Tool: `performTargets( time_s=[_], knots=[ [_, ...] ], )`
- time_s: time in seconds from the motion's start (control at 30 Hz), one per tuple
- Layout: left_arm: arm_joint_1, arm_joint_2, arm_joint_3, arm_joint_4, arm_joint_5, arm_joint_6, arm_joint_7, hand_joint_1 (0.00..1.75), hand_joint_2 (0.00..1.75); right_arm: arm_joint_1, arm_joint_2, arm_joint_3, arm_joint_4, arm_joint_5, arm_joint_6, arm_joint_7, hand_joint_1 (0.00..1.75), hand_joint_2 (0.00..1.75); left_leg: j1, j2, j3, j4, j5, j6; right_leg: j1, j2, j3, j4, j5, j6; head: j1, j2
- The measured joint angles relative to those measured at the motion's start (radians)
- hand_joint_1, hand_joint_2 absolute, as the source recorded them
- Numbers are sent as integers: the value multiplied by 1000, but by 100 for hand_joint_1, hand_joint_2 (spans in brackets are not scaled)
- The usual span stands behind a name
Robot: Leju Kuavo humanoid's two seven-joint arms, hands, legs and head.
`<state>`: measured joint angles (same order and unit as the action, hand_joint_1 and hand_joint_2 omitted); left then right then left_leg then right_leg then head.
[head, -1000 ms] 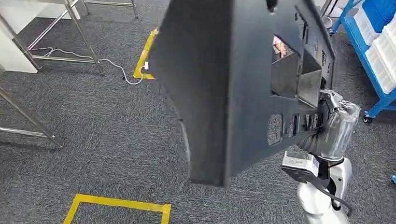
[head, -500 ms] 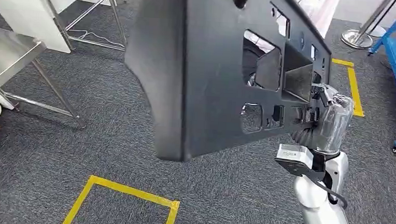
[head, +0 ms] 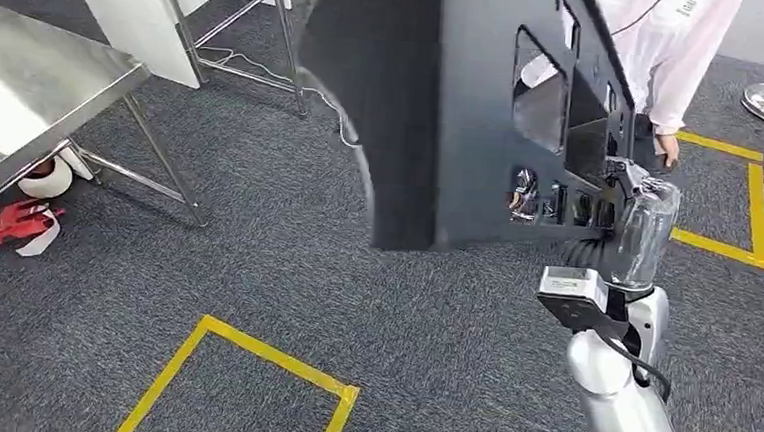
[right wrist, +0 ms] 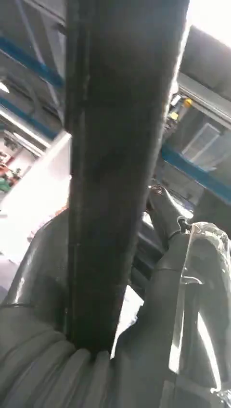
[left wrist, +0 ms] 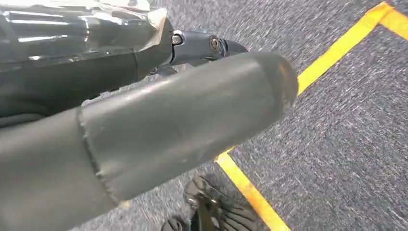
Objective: Take the parts from the cabinet and place them on the table.
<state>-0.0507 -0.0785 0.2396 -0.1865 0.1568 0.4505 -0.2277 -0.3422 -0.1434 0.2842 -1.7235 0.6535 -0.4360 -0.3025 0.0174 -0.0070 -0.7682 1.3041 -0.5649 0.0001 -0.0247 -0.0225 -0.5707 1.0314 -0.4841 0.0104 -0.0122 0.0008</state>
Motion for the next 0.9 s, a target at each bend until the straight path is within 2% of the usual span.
performTargets(
  time_s=[0.03,0.07,0.1,0.13,0.17,0.2,0.23,0.3,0.33,0.37,0.4,0.43,0.47,0.5,0.53,0.57,0.6,0.63,0.67,0.7,0.73,0.83,0.87,0.9],
  knots=[
    [1,0,1,0,1,0,0,0,0,0,2,0,2,-2,3,0,175,175,0,1,-18,33,-3,1,3,-10,0,0,-1,-2,0,0],
    [2,-1,4,0,3,1,1,0,0,-1,3,0,5,-3,4,0,175,175,0,1,-11,15,17,4,6,-21,1,0,-2,-3,0,0],
    [3,-1,8,0,4,2,2,0,0,-3,5,0,7,-3,6,0,175,175,-1,4,16,-41,51,9,9,-31,2,0,-3,-5,0,0],
    [2,0,10,0,7,4,2,0,0,-6,7,0,10,-4,8,0,175,175,-4,12,67,-135,95,17,10,-39,4,0,-4,-5,0,0],
    [1,0,11,0,10,5,2,0,0,-10,8,2,10,-5,12,0,175,175,-10,40,114,-219,127,26,12,-48,6,0,-6,-6,0,0],
    [-1,0,12,0,10,6,2,0,0,-15,10,2,12,-6,14,0,175,175,-22,82,135,-263,119,33,17,-54,6,1,-8,-4,0,0],
    [-4,-1,13,0,10,6,2,0,0,-21,10,3,14,-9,14,0,175,175,-25,68,134,-264,121,33,22,-59,4,-1,-10,1,2,0],
    [-1,0,17,0,11,6,2,0,0,-26,13,5,22,-15,16,0,175,175,-29,50,129,-265,120,36,18,-77,9,-5,-11,6,1,0],
    [-1,0,19,0,12,6,2,0,0,-31,15,6,25,-17,16,0,175,175,-30,38,133,-275,124,42,21,-88,17,-10,-12,11,0,0],
    [1,0,21,0,12,6,2,0,0,-34,14,6,27,-18,16,1,175,175,-15,30,151,-295,137,49,23,-62,6,0,-19,17,2,0],
    [0,-3,22,0,12,5,2,0,0,-37,14,6,30,-19,16,1,175,175,-19,22,156,-301,139,53,19,-24,2,30,-36,13,4,0],
    [-3,-3,23,0,12,2,2,0,0,-37,14,7,32,-20,16,1,175,175,-18,13,157,-301,142,58,17,1,-29,95,-65,5,3,0],
    [-4,-3,23,0,12,0,1,0,0,-33,12,7,35,-20,16,1,175,175,-17,1,157,-301,141,59,14,11,-70,177,-98,1,8,0],
    [-5,-3,23,0,12,0,-1,0,0,-30,11,7,38,-21,16,1,175,175,-17,-13,156,-300,141,59,12,15,-113,254,-124,1,8,0],
    [-4,-3,23,0,12,-1,-1,0,0,-28,10,7,41,-21,16,1,175,175,-17,-26,156,-300,141,59,11,17,-139,297,-129,7,8,0],
    [-4,-3,23,0,11,-2,-1,0,0,-26,8,7,44,-21,15,1,175,175,-17,-39,158,-299,141,58,9,17,-140,287,-116,17,8,0],
    [-3,-4,23,0,11,-4,-1,0,0,-26,8,7,45,-21,15,1,175,175,-15,-52,158,-298,140,57,7,18,-119,235,-86,30,8,0],
    [-2,-6,23,0,11,-4,-1,0,0,-27,6,6,46,-21,15,1,175,175,-13,-67,159,-293,138,53,1,23,-80,146,-43,44,7,0],
    [-2,-6,23,0,11,-4,-1,0,0,-27,6,6,46,-21,14,1,175,175,-11,-79,158,-286,134,47,-7,42,-34,47,-2,57,8,0],
    [-1,-4,23,0,11,-4,-1,0,0,-27,5,6,47,-21,14,1,175,175,-12,-90,154,-279,129,39,-9,74,-19,12,-1,55,8,0],
    [-2,-3,23,0,11,-4,-2,0,0,-27,6,7,48,-21,14,1,175,175,-17,-100,148,-271,125,32,-4,64,-8,1,3,40,10,0],
    [7,-3,24,0,10,-5,-5,0,0,-27,5,8,48,-21,14,0,175,175,-11,-115,140,-279,133,21,4,44,-11,4,7,20,6,0],
    [8,-2,24,0,10,-6,-5,0,0,-29,5,7,48,-22,14,0,175,175,-7,-108,140,-274,128,18,-6,35,-9,0,10,12,7,0],
    [8,-3,24,0,10,-6,-6,0,0,-29,6,7,48,-22,14,0,175,175,-14,-50,131,-248,110,13,-3,29,-7,-1,9,7,3,0]
  ],
)
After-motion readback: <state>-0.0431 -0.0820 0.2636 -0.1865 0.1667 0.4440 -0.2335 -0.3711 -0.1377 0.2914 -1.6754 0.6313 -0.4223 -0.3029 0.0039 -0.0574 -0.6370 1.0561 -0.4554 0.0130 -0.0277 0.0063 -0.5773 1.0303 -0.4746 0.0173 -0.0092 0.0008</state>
